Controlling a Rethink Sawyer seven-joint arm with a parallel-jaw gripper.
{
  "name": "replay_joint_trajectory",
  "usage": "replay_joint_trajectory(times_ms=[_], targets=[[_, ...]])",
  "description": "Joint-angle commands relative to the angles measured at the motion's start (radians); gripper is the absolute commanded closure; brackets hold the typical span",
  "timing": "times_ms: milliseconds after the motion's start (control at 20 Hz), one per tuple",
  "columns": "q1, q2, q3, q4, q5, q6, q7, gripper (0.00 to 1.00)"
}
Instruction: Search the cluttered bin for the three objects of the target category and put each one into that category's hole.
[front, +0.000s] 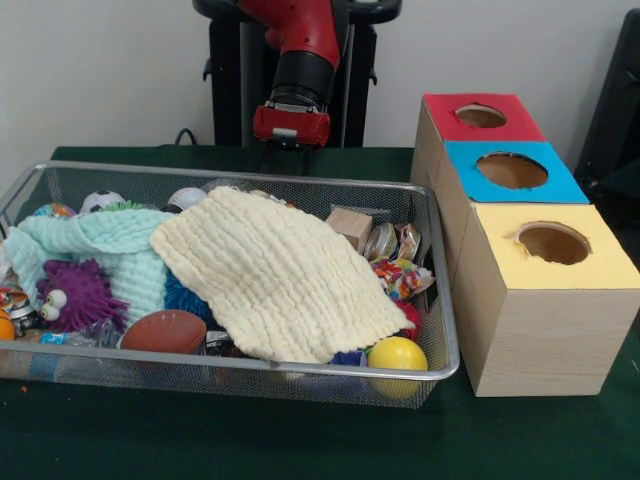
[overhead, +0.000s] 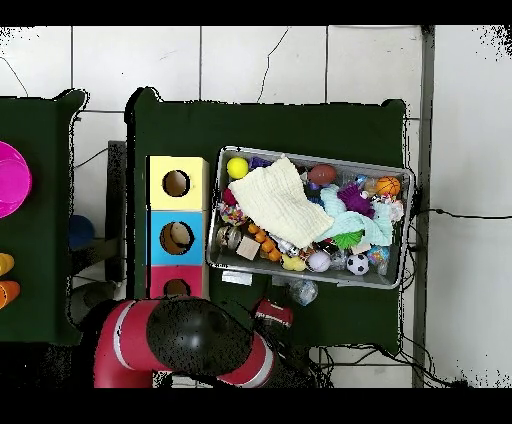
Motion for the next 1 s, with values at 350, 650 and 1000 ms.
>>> replay_joint_trajectory(times_ms=[350,650,1000], targets=[[0.035,0.102,0.166,0.121,0.195,0.091,0.166,0.00],[0.038,0.041,0.143,0.119,0.147,0.277,0.058,0.00],[0.053,0.003,0.139,0.093,0.145,0.454,0.027,0.00]])
